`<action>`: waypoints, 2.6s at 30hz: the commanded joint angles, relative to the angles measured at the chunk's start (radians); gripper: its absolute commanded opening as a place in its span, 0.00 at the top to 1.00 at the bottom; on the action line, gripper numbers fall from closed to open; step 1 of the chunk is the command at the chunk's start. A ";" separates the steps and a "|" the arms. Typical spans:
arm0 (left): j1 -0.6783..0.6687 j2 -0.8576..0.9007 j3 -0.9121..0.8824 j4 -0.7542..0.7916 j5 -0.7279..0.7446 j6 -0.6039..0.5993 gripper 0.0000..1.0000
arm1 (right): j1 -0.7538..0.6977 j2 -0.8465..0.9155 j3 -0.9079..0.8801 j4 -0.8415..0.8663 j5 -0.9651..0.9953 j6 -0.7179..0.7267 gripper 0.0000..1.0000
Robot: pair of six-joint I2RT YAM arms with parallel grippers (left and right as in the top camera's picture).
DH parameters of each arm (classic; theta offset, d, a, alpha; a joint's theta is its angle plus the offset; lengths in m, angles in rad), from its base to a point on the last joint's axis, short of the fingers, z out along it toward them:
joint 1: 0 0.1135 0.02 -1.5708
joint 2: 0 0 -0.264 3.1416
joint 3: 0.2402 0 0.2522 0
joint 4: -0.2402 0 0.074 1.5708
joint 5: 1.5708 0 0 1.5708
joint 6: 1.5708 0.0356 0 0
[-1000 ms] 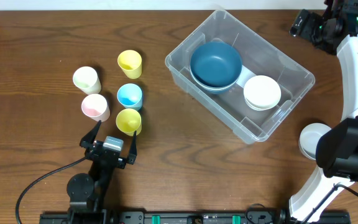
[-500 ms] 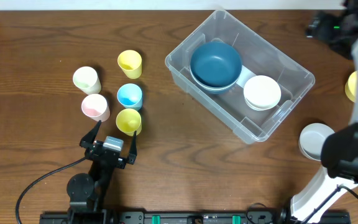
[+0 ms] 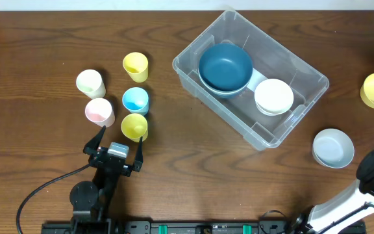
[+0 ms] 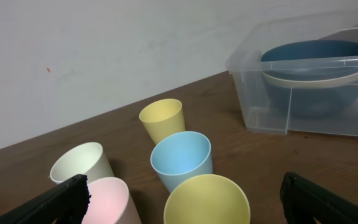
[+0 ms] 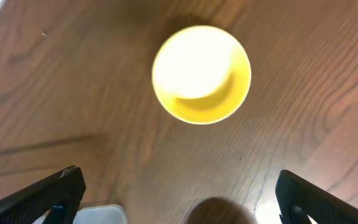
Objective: Pack container
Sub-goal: 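Reach the right gripper right to the yellow cup at the table edge, then grasp the yellow cup rim with the right gripper and lift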
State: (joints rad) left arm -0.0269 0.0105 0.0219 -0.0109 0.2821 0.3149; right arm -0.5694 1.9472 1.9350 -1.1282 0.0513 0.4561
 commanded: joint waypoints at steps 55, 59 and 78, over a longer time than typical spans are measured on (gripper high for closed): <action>0.006 -0.005 -0.018 -0.034 0.013 0.006 0.02 | -0.155 0.205 -0.344 0.403 -0.018 0.362 0.21; 0.006 -0.005 -0.018 -0.034 0.013 0.006 0.02 | -0.167 0.205 -0.344 0.403 -0.018 0.362 0.37; 0.006 -0.005 -0.018 -0.034 0.013 0.006 0.02 | -0.198 0.205 -0.345 0.383 -0.018 0.362 0.99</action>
State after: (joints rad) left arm -0.0269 0.0105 0.0219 -0.0109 0.2821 0.3149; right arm -0.7624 2.1445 1.5887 -0.7357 0.0189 0.8207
